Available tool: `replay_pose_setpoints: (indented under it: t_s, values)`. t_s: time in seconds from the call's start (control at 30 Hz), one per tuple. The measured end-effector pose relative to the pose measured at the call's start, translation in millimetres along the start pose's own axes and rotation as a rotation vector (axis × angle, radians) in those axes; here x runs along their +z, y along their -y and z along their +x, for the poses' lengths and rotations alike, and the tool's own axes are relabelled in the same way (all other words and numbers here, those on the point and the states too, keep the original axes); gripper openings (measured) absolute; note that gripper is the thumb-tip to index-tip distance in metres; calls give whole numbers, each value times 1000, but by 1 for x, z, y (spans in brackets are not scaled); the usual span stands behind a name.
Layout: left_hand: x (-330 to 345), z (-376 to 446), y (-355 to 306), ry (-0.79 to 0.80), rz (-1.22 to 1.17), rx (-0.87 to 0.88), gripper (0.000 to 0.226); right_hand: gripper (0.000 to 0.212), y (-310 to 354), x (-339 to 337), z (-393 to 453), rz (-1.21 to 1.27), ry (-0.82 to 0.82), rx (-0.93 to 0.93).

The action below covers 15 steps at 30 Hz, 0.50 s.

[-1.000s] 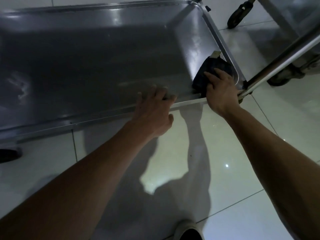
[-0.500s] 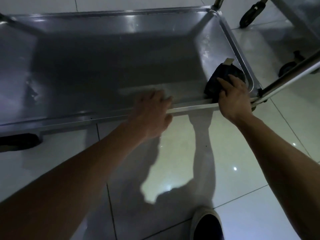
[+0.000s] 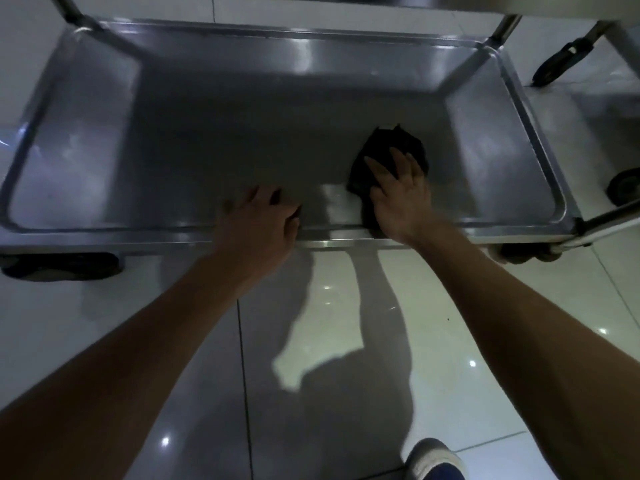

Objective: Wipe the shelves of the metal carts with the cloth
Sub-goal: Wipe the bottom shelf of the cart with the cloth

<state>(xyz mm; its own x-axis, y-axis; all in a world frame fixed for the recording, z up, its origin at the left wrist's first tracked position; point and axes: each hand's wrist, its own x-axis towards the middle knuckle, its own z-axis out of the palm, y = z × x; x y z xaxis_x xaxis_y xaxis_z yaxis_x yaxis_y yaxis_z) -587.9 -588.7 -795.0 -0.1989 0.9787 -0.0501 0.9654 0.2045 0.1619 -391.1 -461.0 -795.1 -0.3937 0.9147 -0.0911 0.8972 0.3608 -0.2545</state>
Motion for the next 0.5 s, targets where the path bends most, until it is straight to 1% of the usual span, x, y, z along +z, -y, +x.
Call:
replay_pose_setpoints:
  t_s: [0.17, 0.27, 0.4, 0.5]
  values:
    - [4, -6, 3, 18, 17, 0, 41, 57, 68, 26, 25, 78, 53, -198]
    - [-1, -5, 4, 52, 17, 3, 46, 56, 99, 33, 41, 149, 91, -284]
    - [-7, -7, 2, 74, 22, -3, 48, 53, 91, 30, 47, 221, 101, -363]
    - [-12, 0, -5, 73, -9, -54, 40, 52, 62, 23, 48, 219, 68, -390]
